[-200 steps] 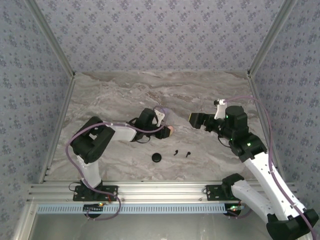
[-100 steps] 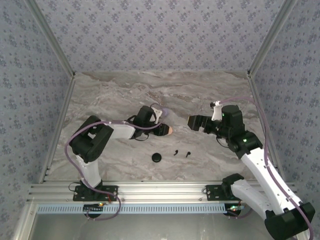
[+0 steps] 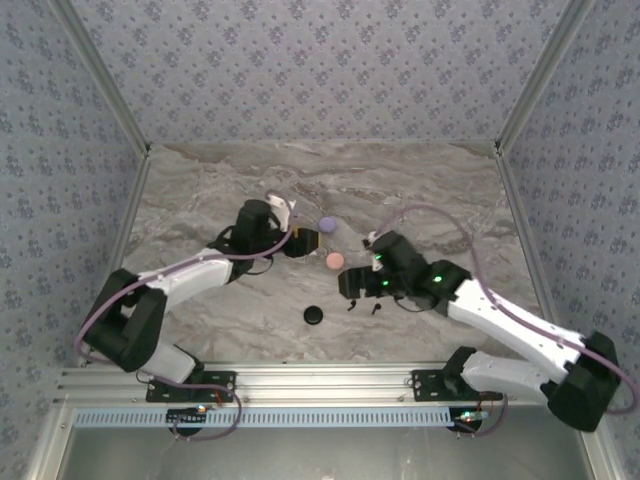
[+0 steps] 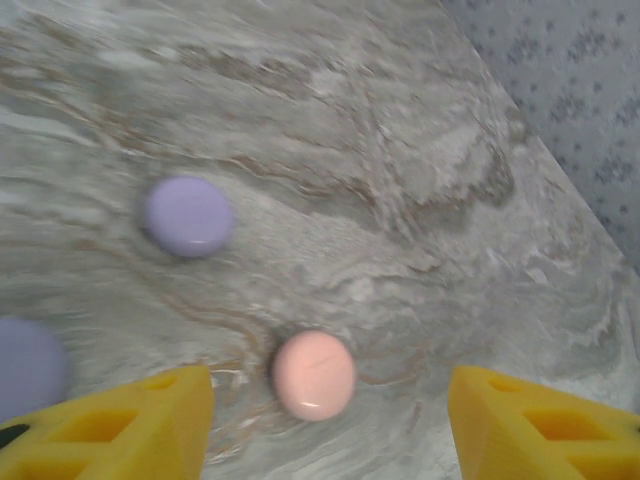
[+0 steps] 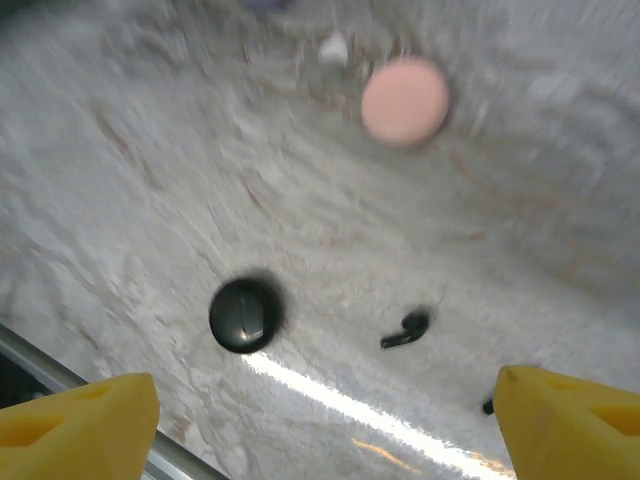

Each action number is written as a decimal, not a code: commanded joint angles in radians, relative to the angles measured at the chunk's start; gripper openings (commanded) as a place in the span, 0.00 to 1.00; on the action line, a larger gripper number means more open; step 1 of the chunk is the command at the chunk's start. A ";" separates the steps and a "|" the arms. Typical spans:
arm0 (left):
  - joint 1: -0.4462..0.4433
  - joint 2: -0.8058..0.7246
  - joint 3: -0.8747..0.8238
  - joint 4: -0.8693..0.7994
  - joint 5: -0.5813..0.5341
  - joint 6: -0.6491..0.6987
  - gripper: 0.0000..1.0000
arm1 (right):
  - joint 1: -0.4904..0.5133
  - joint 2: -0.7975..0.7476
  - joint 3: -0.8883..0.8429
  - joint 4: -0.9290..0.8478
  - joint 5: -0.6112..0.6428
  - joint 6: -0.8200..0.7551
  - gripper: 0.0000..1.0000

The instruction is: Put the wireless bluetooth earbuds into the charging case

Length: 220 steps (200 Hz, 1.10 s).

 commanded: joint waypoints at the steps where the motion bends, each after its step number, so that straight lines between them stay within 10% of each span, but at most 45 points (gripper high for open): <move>1: 0.072 -0.073 -0.044 -0.045 -0.001 -0.019 0.64 | 0.098 0.142 0.050 -0.021 0.129 0.096 0.88; 99: 0.170 -0.225 -0.161 -0.058 -0.028 -0.048 0.69 | 0.273 0.644 0.383 -0.137 0.171 0.077 0.87; 220: 0.175 -0.244 -0.169 -0.070 -0.039 -0.042 0.69 | 0.272 0.772 0.411 -0.138 0.114 0.089 0.67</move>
